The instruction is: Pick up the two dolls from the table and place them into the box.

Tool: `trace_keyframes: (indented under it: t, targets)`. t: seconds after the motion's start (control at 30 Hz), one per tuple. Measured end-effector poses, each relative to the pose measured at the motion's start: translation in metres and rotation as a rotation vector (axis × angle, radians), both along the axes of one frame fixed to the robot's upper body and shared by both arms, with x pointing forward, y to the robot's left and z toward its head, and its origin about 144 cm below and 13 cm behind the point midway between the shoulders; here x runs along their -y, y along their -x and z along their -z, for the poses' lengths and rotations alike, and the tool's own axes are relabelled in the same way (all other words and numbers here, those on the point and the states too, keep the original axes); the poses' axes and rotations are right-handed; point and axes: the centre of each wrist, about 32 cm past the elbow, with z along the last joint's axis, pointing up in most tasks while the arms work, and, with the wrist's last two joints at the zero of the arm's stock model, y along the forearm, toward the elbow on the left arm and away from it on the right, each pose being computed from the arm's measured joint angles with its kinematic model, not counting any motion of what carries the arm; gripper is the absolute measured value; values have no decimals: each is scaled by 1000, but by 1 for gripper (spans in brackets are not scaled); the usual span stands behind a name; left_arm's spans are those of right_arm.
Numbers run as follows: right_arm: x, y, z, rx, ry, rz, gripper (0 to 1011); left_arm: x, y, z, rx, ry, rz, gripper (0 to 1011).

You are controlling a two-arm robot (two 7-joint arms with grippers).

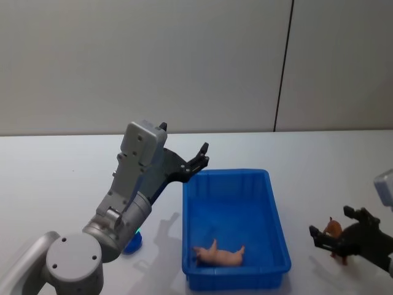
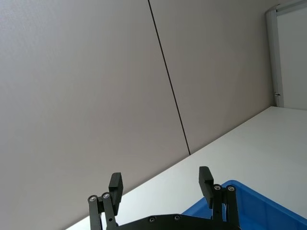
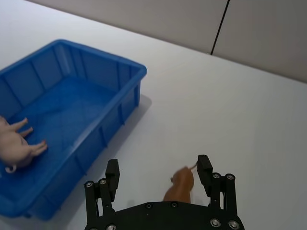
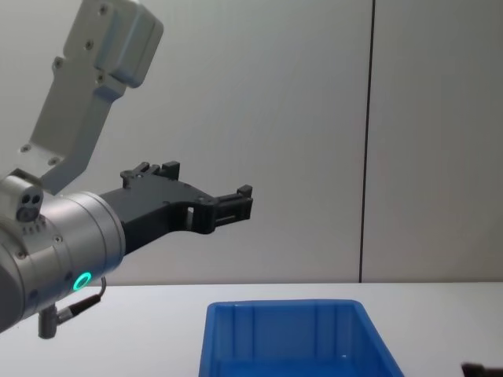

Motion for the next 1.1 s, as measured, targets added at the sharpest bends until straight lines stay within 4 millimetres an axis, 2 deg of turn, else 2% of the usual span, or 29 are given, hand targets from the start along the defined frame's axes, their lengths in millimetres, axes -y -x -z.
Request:
trace_keyframes:
  t: [0.6, 0.83, 0.87, 1.03, 1.1]
  targets:
    - [19, 19, 11, -84, 28, 34, 994, 0, 0, 0, 0, 0, 0, 1004]
    - [22, 22, 15, -101, 38, 46, 856, 0, 0, 0, 0, 0, 0, 1004]
    - [22, 22, 15, -101, 39, 47, 797, 0, 0, 0, 0, 0, 0, 1004]
    - [22, 23, 16, -103, 43, 50, 676, 0, 0, 0, 0, 0, 0, 1004]
    - [22, 24, 16, -99, 46, 50, 589, 0, 0, 0, 0, 0, 0, 1004]
